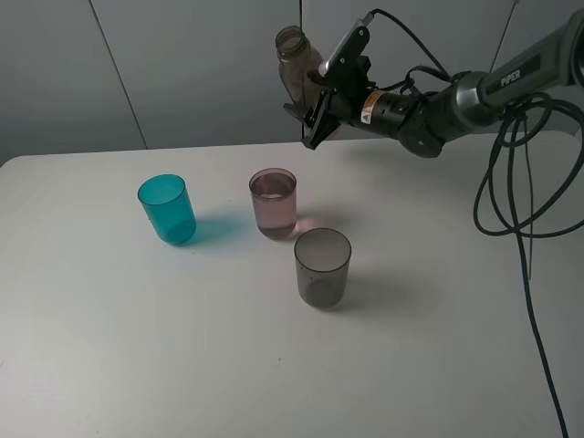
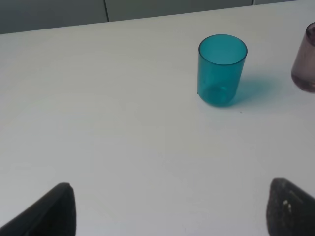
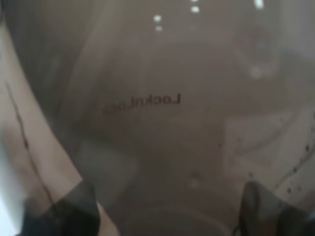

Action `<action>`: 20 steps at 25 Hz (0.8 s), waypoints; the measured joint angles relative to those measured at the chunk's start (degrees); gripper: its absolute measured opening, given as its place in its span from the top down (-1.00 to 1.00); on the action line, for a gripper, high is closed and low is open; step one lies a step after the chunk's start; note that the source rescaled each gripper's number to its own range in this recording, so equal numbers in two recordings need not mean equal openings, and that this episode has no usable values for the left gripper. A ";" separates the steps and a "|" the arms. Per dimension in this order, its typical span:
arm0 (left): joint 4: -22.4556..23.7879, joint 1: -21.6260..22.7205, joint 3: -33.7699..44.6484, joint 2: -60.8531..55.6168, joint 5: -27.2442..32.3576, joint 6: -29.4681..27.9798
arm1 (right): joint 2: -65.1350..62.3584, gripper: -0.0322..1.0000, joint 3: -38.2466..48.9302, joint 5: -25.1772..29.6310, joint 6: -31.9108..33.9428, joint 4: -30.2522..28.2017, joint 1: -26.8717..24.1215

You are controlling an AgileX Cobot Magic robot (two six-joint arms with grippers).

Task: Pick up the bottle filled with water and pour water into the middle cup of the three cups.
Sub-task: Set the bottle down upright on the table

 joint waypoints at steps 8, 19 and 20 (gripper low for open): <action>0.00 0.00 0.00 0.00 0.00 0.00 | -4.81 0.94 0.12 7.78 17.46 0.17 0.00; 0.00 0.00 0.00 0.00 0.00 0.00 | -12.37 0.94 10.19 19.38 15.88 13.66 0.00; 0.00 0.00 0.00 0.00 0.00 0.00 | -13.55 0.94 11.00 21.21 15.18 14.63 0.00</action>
